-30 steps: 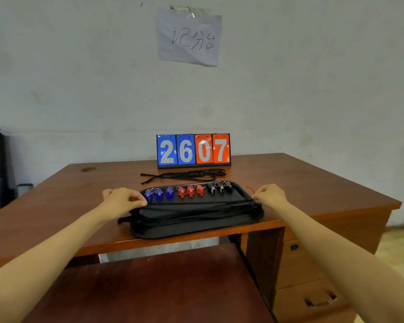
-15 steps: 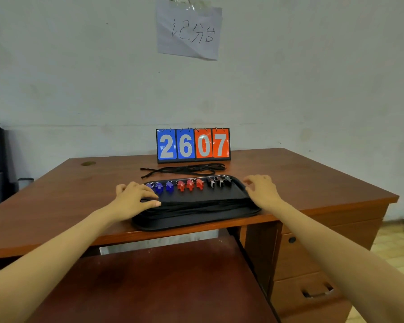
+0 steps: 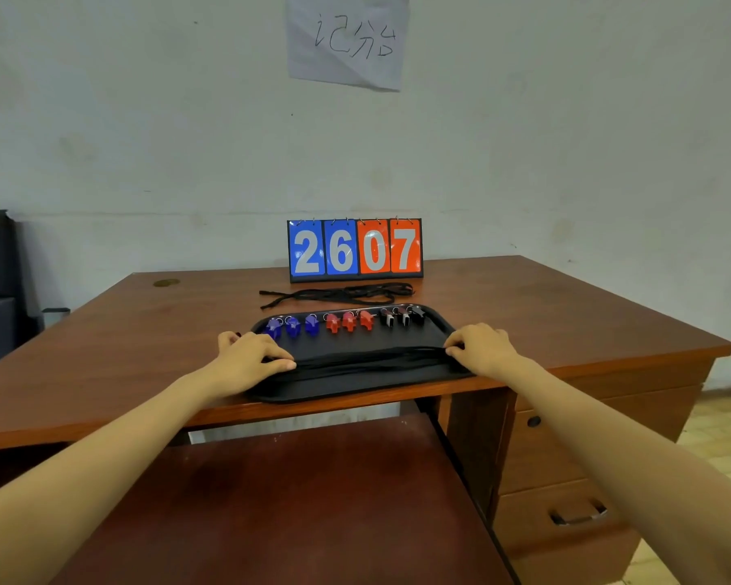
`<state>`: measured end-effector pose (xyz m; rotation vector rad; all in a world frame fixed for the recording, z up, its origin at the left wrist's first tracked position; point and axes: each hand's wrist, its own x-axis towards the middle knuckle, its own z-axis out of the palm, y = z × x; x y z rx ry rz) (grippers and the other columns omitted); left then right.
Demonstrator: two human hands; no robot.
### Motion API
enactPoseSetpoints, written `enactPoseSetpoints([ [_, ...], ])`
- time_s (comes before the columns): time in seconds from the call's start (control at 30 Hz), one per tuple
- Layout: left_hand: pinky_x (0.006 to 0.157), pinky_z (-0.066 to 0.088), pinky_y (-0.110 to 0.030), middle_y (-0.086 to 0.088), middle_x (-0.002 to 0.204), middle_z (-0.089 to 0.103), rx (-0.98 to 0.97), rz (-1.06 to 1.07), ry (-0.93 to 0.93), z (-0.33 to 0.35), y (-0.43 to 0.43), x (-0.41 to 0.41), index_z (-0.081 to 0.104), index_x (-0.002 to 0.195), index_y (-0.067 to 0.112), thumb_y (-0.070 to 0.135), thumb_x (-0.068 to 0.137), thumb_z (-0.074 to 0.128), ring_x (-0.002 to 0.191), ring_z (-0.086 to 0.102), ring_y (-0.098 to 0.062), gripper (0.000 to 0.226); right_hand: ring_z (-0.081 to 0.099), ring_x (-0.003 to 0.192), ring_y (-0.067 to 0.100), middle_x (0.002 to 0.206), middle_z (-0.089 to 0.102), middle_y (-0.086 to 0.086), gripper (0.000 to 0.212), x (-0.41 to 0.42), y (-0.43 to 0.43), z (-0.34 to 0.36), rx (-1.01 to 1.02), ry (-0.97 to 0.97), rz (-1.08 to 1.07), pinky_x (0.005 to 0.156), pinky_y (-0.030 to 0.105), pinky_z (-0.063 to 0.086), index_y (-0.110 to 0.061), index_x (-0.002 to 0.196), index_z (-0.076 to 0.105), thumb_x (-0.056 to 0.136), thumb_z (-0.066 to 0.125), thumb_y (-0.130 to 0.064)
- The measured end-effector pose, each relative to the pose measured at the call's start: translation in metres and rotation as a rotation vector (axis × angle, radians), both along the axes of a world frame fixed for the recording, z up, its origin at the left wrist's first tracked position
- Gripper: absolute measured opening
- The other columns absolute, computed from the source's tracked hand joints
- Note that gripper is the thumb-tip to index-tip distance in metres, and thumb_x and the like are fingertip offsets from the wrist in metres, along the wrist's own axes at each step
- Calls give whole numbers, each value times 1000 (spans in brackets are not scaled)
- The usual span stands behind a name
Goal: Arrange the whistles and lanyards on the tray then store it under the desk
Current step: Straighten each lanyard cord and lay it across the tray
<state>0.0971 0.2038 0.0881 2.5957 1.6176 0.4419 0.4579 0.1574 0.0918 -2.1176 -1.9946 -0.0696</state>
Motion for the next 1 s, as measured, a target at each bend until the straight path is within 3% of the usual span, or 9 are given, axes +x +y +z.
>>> enactPoseSetpoints([
  [0.13, 90, 18, -34, 14, 101, 57, 29, -10, -32, 3, 4, 8, 66, 105, 38, 52, 89, 46, 107, 46, -9, 29, 54, 113, 20, 115, 66, -2, 31, -6, 6, 7, 75, 37, 65, 104, 48, 34, -26, 111, 67, 89, 54, -45],
  [0.37, 98, 21, -36, 8, 115, 60, 89, -11, -80, 31, 47, 46, 65, 109, 33, 49, 91, 47, 114, 47, -14, 30, 61, 98, 17, 109, 67, 1, 24, -29, 51, 34, 141, 115, 135, 90, 36, 50, -18, 106, 68, 91, 55, -32],
  [0.5, 100, 23, -38, 7, 117, 62, 97, 120, -98, 45, 103, 53, 64, 111, 31, 41, 92, 49, 115, 50, -15, 26, 62, 96, 17, 109, 68, 4, 25, -46, 102, 45, 82, 173, 189, 90, 34, 52, -15, 109, 65, 91, 56, -29],
  [0.73, 100, 26, -37, 4, 121, 61, -28, 195, 31, 42, 192, 54, 60, 118, 25, 32, 87, 58, 117, 51, -18, 31, 57, 108, 22, 122, 60, 8, 33, -67, 194, 47, -144, 119, 224, 95, 32, 48, -10, 121, 58, 91, 56, -24],
  [0.87, 102, 26, -42, -5, 113, 60, -36, 334, 178, 26, 226, 49, 51, 126, 21, 38, 85, 58, 119, 49, -25, 45, 51, 116, 24, 131, 54, 8, 41, -79, 236, 33, -158, 74, 241, 100, 38, 44, -18, 132, 49, 91, 53, -20],
  [1.0, 97, 27, -41, -1, 117, 62, -57, 313, 154, 10, 240, 45, 58, 112, 20, 35, 86, 57, 114, 52, -22, 30, 47, 121, 28, 134, 47, 11, 50, -94, 264, 21, -105, -77, 306, 101, 42, 43, -26, 141, 39, 95, 41, -7],
])
